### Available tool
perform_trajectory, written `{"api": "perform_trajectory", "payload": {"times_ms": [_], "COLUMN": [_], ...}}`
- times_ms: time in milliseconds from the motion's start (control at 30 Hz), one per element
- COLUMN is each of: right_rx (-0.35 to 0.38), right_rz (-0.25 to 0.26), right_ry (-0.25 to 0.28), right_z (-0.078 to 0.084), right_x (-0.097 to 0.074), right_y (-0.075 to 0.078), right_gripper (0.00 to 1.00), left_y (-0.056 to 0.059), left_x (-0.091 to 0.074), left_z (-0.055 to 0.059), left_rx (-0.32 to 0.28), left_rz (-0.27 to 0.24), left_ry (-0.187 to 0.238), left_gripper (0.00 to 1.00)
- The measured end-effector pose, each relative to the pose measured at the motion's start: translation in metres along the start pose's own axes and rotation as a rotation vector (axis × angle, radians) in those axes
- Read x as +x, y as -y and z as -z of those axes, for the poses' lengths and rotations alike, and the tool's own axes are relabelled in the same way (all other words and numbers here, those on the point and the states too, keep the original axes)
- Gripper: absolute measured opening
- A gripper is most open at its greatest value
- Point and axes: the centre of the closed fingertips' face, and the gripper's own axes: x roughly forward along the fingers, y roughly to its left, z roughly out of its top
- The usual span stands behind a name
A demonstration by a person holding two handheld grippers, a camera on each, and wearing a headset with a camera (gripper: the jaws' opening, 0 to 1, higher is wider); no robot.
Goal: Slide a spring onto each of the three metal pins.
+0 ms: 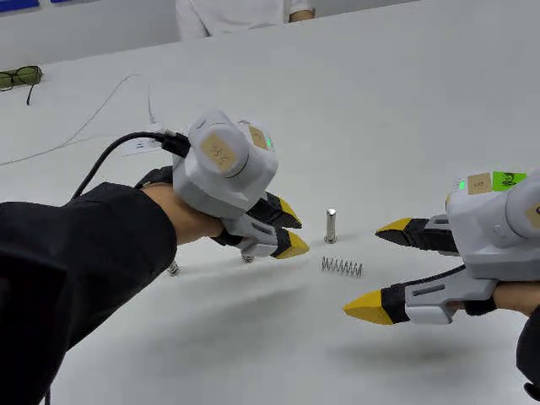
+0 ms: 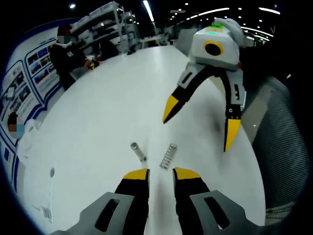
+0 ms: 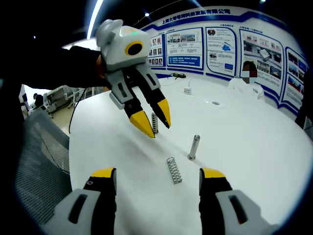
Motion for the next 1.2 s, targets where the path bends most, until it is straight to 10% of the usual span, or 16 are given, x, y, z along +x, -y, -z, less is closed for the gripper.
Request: {"api": "perform_trajectory", "payload": {"times_ms": [1200], "right_rx": [0.021], "right_rz": [0.012], "right_ry": [0.006], "right_z": [0.003], "right_x": [-0.001], "right_y": [0.008], "right_gripper": [0.7], "left_y": [0.005], "left_x": [0.061], "left_z": [0.02], "left_rx": [0.095], "left_rz": [0.09], "left_ry": [-0.152], "left_gripper": [0.17]}}
